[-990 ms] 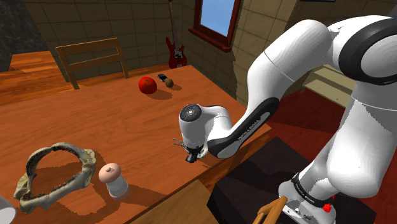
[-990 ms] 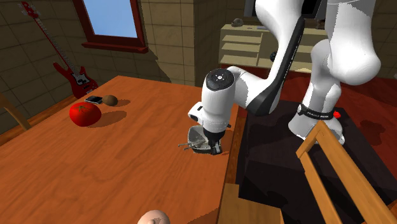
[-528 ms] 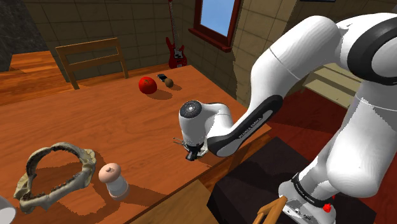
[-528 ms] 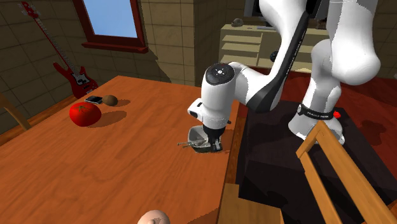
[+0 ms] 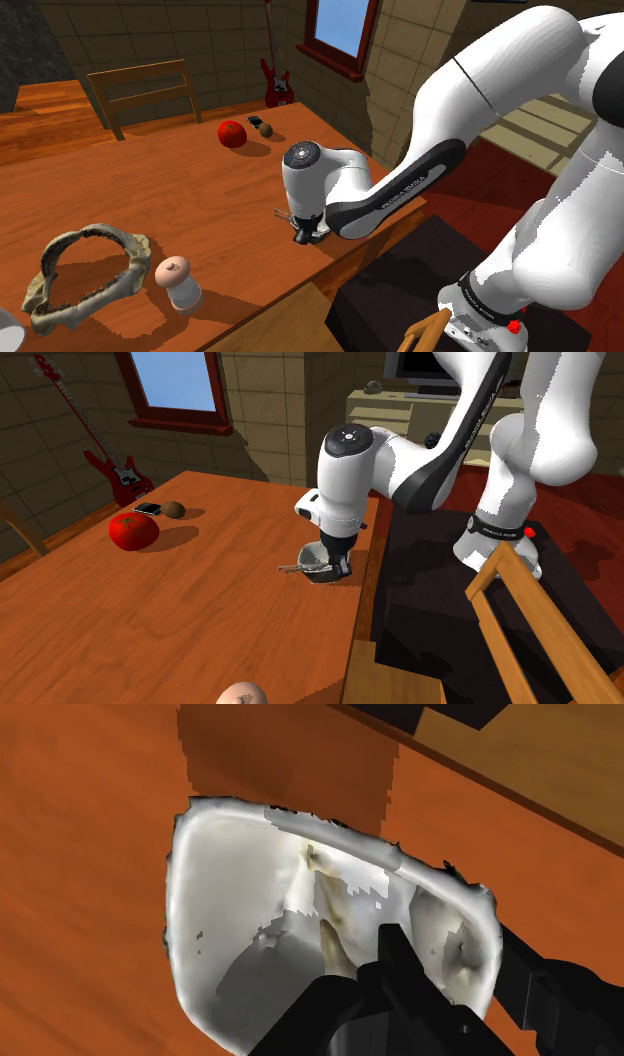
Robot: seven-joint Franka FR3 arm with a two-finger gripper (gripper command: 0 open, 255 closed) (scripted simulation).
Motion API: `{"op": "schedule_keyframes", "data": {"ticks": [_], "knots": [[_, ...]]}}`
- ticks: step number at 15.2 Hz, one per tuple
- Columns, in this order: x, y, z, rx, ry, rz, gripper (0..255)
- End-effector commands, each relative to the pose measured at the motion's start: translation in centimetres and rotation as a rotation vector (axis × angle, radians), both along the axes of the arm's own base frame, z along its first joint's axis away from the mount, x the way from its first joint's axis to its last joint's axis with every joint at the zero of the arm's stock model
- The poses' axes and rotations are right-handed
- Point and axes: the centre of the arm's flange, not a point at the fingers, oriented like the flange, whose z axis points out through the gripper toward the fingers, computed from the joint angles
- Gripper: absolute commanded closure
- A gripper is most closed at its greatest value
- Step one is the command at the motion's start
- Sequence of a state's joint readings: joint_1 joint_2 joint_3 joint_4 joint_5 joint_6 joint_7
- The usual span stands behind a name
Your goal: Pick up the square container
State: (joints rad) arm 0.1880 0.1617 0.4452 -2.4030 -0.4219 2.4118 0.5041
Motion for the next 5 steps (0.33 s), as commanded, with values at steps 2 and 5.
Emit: {"op": "schedule_keyframes", "data": {"ticks": [2,5], "knots": [[0.1,0.0,1.6,0.0,0.0,0.0,255],[0.1,0.0,2.2,0.0,0.0,0.0,255]]}}
